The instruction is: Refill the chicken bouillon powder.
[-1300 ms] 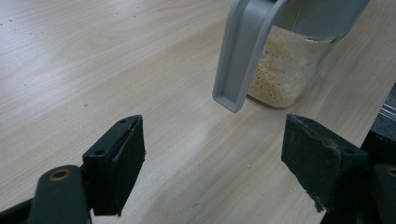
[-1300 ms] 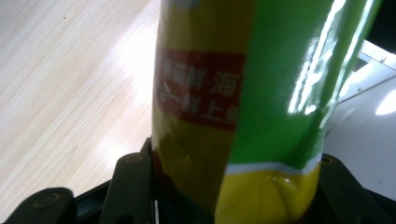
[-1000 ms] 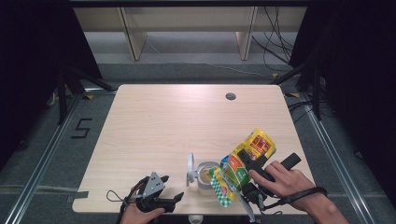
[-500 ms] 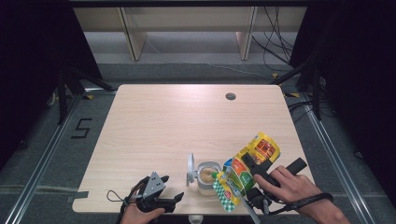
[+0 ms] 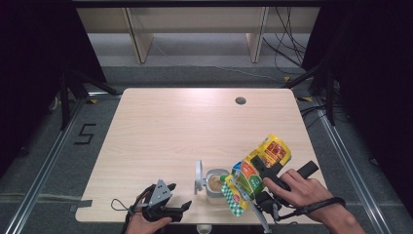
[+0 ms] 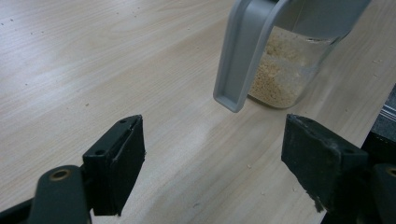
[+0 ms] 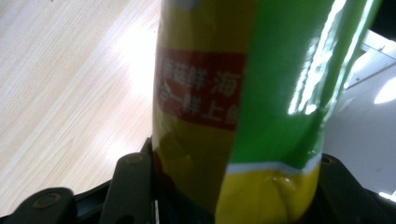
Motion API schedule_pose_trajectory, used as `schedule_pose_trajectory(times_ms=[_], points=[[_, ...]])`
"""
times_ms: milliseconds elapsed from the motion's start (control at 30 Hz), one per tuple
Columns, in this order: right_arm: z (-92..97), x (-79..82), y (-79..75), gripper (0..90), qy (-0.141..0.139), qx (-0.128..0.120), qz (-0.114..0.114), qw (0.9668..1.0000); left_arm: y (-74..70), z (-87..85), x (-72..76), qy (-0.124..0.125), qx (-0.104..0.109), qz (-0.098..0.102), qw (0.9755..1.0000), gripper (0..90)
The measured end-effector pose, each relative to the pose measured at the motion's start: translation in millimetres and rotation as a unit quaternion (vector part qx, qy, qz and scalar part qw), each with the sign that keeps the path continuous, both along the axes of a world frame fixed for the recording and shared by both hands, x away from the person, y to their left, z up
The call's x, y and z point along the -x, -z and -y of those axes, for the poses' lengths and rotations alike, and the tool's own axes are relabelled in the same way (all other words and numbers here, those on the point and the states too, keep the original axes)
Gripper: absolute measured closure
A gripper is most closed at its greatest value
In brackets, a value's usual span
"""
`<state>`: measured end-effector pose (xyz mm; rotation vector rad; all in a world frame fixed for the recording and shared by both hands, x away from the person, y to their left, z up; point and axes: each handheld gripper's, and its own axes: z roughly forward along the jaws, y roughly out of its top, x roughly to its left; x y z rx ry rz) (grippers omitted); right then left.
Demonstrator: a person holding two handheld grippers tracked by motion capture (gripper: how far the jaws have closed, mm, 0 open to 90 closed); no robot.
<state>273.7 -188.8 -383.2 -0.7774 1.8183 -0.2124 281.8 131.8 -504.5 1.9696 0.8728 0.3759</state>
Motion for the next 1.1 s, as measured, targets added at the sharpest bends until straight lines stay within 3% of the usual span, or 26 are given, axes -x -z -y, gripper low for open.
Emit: schedule_pose_trajectory(times_ms=[67, 100, 167, 200, 233, 467, 533, 600, 667, 733, 767, 833, 867, 900, 1067, 1100], points=[[1.2, 1.5, -0.9, 55.1, -0.005, 0.008, 0.002, 1.0, -0.9, -0.9, -0.1, 0.006, -0.005, -0.004, 1.0, 21.3], [3.5, 5.4, 1.3, 55.2, -0.002, -0.002, 0.001, 1.0, -1.0, -2.1, -0.8, 0.009, -0.016, -0.001, 0.9998, 21.3], [3.4, 6.7, 1.5, 55.2, -0.015, 0.001, 0.009, 0.9998, -1.0, -1.9, -0.6, 0.009, -0.015, -0.003, 0.9998, 21.3], [3.1, 8.1, 2.5, 55.2, -0.001, -0.005, 0.0, 1.0, -1.0, -1.9, -0.6, 0.009, -0.015, -0.003, 0.9998, 21.3], [2.0, 7.5, 1.7, 55.2, -0.009, 0.007, -0.001, 0.9999, -1.1, -1.6, -0.4, 0.008, -0.012, -0.003, 0.9999, 21.3], [-5.7, 3.6, 4.5, 55.2, -0.016, 0.008, -0.004, 0.9998, -0.7, -1.0, 0.0, 0.006, -0.004, -0.005, 1.0, 21.3], [-6.8, 0.4, 5.9, 55.5, -0.006, -0.003, -0.007, 1.0, -1.9, -2.5, 0.2, 0.004, -0.016, -0.003, 0.9999, 21.3], [-6.5, -0.9, 5.9, 55.6, -0.008, -0.003, -0.002, 1.0, -1.8, -2.5, 0.1, 0.005, -0.015, -0.002, 0.9999, 21.3], [-5.9, -3.8, 4.4, 55.8, -0.013, 0.01, -0.002, 0.9999, -1.9, -2.5, 0.0, 0.005, -0.017, -0.002, 0.9998, 21.2], [-3.2, -2.6, 6.1, 55.9, -0.002, 0.0, -0.001, 1.0, -1.1, -1.8, -0.3, 0.008, -0.008, -0.005, 0.9999, 21.2], [-2.8, -3.5, 4.8, 55.9, -0.006, 0.012, -0.005, 0.9999, -0.7, -0.9, 0.0, 0.006, -0.003, -0.004, 1.0, 21.2], [0.6, 0.2, 6.1, 56.0, 0.004, 0.0, -0.006, 1.0, -1.1, -2.5, -1.0, 0.01, -0.019, -0.002, 0.9998, 21.2], [0.6, -0.1, 4.8, 56.0, -0.007, 0.012, -0.004, 0.9999, -1.1, -2.5, -1.0, 0.01, -0.019, -0.002, 0.9998, 21.2], [1.3, 1.2, 4.8, 56.0, -0.008, 0.012, -0.004, 0.9999, -0.4, -0.7, -0.3, 0.006, -0.003, -0.006, 1.0, 21.2], [1.6, 7.2, 7.0, 56.0, -0.001, 0.002, -0.007, 1.0, -0.4, -0.7, -0.3, 0.006, -0.003, -0.005, 1.0, 21.2], [0.4, 6.7, 6.1, 56.1, -0.009, 0.012, -0.008, 0.9999, -0.3, -0.6, -0.3, 0.005, -0.002, -0.005, 1.0, 21.2]])
